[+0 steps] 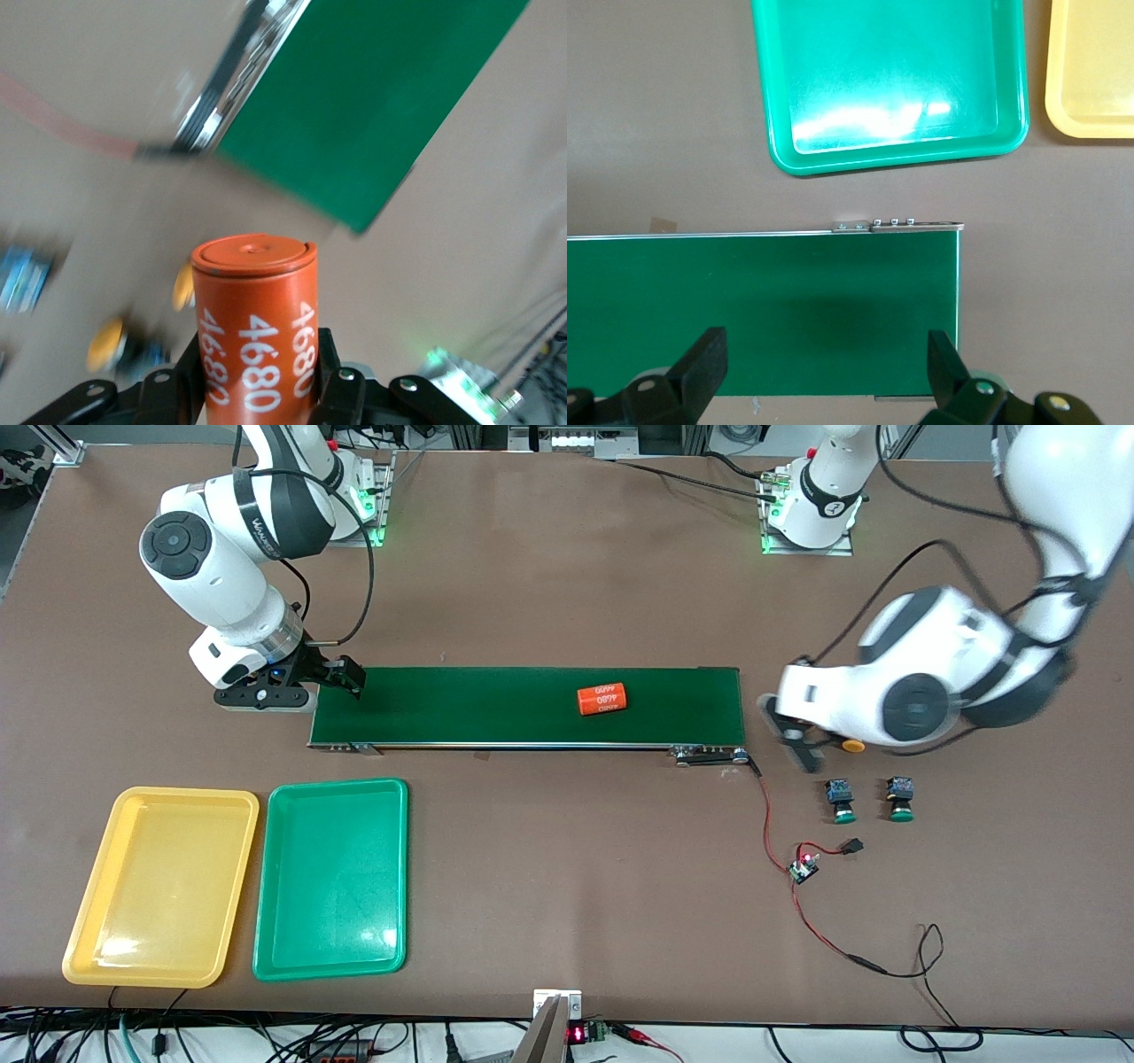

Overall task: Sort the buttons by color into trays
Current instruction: 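Carry the second cylinder with the left gripper onto the board, release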

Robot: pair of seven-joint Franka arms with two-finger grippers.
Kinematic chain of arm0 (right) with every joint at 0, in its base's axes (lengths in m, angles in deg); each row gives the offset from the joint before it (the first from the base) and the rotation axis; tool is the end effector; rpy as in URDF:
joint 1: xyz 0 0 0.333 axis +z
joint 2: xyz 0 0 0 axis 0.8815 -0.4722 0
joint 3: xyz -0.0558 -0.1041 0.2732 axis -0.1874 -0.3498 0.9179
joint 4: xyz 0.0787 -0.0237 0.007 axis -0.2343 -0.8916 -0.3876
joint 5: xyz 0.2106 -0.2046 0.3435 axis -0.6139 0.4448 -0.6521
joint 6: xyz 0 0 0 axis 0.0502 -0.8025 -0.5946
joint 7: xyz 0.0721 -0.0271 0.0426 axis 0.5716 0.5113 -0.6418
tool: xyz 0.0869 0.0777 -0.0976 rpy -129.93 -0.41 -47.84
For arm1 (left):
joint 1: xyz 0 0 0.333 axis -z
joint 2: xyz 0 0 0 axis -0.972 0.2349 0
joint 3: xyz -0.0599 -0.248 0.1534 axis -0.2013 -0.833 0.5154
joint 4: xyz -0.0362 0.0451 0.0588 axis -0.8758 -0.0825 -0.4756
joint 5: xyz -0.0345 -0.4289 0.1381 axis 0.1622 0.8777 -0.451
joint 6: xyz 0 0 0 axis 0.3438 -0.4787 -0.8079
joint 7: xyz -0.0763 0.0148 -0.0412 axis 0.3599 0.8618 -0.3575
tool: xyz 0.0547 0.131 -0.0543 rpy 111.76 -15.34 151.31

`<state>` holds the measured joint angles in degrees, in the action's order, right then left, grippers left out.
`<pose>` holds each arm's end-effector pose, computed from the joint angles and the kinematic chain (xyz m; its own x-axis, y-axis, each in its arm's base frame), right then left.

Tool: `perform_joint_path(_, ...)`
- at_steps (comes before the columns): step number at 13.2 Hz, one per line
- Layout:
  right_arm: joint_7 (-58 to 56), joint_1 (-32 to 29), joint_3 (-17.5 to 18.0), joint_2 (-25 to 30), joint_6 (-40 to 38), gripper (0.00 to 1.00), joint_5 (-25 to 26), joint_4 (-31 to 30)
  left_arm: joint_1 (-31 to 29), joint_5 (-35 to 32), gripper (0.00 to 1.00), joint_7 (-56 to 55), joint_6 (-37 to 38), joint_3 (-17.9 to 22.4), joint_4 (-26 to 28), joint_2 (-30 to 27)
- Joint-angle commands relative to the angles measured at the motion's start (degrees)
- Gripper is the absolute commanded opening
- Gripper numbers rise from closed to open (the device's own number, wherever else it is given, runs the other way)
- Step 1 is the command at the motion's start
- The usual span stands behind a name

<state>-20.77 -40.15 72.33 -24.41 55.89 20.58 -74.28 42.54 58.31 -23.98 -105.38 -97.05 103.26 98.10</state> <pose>0.5692 0.1677 0.2907 0.9982 -0.0295 0.0513 -0.0286 -0.9994 -0.0197 0.5881 -0.2277 0.2573 0.4540 -0.8580 -0.2401 -0.7945 -0.5118 0.3267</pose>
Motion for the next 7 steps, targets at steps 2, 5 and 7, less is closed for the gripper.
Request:
perform_joint_path(2, -0.73, -0.06, 0.01, 0.06, -0.06, 1.00, -0.72, -0.08, 8.72, -8.91, 0.14, 1.67, -5.55, -0.11, 4.31, 1.48)
perform_joint_path(5, -1.25, -0.14, -0.08, 0.06, -0.06, 1.00, -0.72, -0.08, 9.61, -9.98, 0.14, 1.93, -11.60, 0.24, 8.26, 1.66)
perform_joint_path(7, -1.26, -0.14, -0.08, 0.06, -0.06, 1.00, -0.72, 0.01, 9.79, -12.08, 0.14, 1.50, -17.13, 1.99, 12.13, 1.66)
